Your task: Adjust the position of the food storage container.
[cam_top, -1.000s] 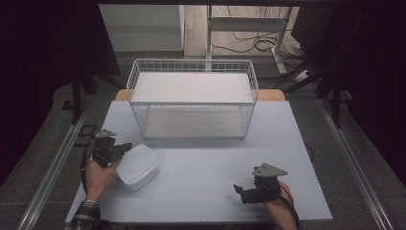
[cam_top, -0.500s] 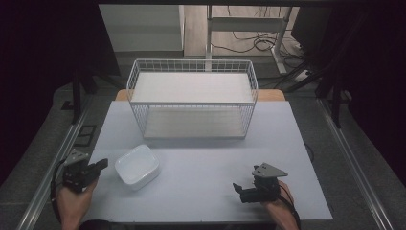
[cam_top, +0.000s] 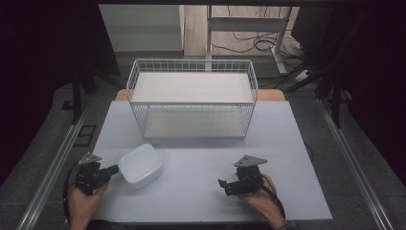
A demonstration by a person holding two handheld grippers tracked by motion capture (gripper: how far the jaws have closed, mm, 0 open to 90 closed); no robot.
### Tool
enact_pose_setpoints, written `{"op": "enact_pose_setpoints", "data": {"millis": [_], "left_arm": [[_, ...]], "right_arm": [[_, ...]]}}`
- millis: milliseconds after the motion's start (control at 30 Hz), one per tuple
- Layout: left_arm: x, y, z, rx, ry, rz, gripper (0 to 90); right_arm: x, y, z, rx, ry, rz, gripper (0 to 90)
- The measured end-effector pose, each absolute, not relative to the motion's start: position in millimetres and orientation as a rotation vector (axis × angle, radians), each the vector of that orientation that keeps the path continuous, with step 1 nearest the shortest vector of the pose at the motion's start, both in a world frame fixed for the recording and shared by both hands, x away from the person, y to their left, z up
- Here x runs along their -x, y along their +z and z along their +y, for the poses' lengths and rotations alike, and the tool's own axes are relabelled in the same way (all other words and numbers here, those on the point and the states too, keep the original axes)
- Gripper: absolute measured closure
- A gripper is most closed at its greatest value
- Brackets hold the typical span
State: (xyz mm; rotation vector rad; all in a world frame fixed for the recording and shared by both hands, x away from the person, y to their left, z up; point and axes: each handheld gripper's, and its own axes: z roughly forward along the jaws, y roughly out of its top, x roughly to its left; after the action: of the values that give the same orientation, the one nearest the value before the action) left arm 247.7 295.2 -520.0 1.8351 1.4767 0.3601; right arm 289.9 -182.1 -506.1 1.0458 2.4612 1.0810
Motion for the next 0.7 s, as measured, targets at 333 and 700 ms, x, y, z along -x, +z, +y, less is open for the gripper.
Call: {"op": "enact_pose_setpoints", "data": {"millis": [333,700], "left_arm": [[-275,-522,268,-1.871,0.283,1.413,90.0],[-296,-522,233,-1.892,0.188,1.317,90.0]], "right_arm": [[-316,-499,-144,-0.955,1.132,2.56,64.6],[-348,-503,-93,-0.985,1.231,2.62,83.8]]}}
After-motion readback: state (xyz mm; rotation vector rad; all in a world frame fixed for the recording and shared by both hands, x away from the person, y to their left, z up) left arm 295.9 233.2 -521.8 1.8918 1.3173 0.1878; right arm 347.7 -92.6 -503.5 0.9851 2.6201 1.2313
